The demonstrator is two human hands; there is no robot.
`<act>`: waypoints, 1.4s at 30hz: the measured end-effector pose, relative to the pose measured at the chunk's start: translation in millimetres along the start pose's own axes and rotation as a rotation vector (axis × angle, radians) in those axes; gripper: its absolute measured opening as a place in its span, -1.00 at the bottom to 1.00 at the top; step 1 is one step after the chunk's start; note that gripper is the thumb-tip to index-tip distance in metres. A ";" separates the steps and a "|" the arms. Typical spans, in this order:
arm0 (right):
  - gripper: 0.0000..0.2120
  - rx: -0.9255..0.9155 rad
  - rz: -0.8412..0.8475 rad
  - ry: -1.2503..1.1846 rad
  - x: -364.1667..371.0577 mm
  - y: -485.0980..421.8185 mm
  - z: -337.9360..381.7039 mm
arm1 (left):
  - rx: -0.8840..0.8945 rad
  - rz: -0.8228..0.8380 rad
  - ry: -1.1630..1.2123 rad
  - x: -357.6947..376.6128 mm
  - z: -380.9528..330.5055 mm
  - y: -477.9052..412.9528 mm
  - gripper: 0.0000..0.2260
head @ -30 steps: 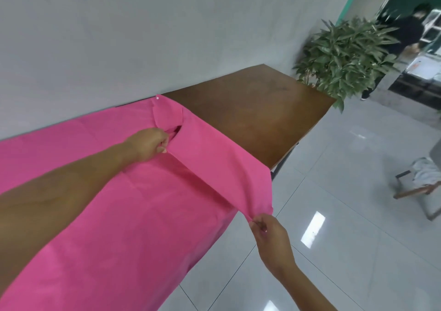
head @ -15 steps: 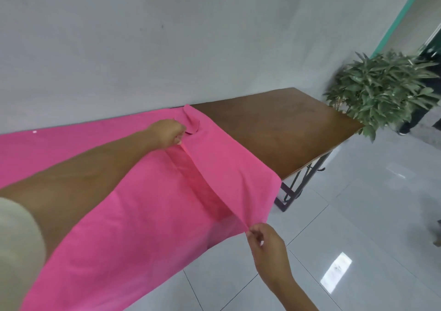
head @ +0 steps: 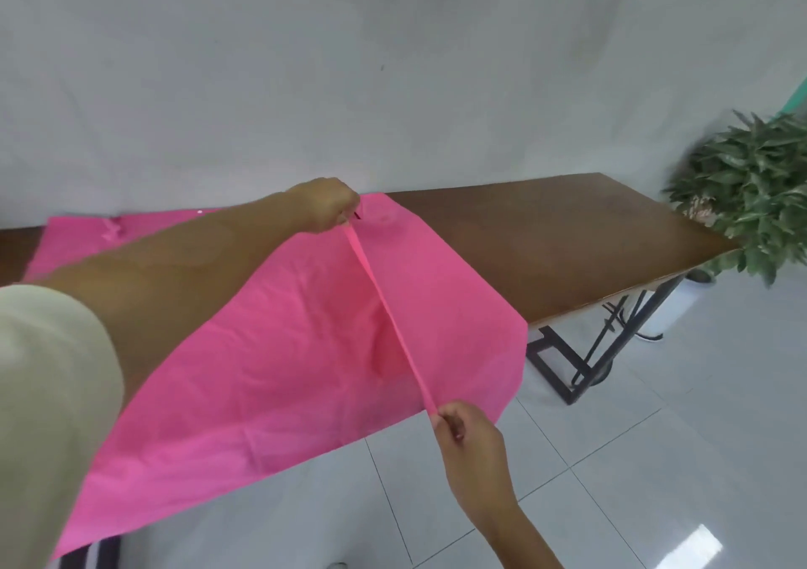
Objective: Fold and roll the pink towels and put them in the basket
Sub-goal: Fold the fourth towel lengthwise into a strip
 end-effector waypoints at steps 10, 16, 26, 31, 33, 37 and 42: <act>-0.79 -0.106 0.113 -0.049 52.2 29.9 49.6 | -0.068 -0.003 -0.020 -16.8 45.0 75.8 -0.95; -0.81 -0.157 0.222 -0.078 90.4 37.5 84.6 | -0.094 -0.004 -0.051 -33.4 85.7 113.1 -0.95; -0.81 -0.197 0.314 -0.109 167.0 41.0 148.2 | -0.086 0.012 -0.078 -39.9 165.5 168.5 -0.91; -0.81 -0.193 0.361 -0.150 216.7 45.8 178.9 | -0.110 0.028 -0.101 -35.4 211.1 201.0 -0.94; -0.80 -0.199 0.376 -0.152 237.4 51.1 192.4 | -0.111 0.038 -0.101 -32.8 226.1 213.3 -0.94; -0.78 -0.198 0.394 -0.151 276.6 61.0 215.1 | -0.108 0.051 -0.126 -25.0 253.4 238.6 -0.93; -0.80 -0.215 0.421 -0.158 320.4 76.4 242.0 | -0.143 0.112 -0.216 -3.5 286.7 268.7 -0.95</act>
Point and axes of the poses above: each hand's wrist, its own y-axis away from the middle knuckle, its own x-axis out of the palm, z = x × y, the point moved 10 cm from there along -y, towards the middle knuckle, and after that the axes turned 9 degrees about z, right-handed, at the moved point
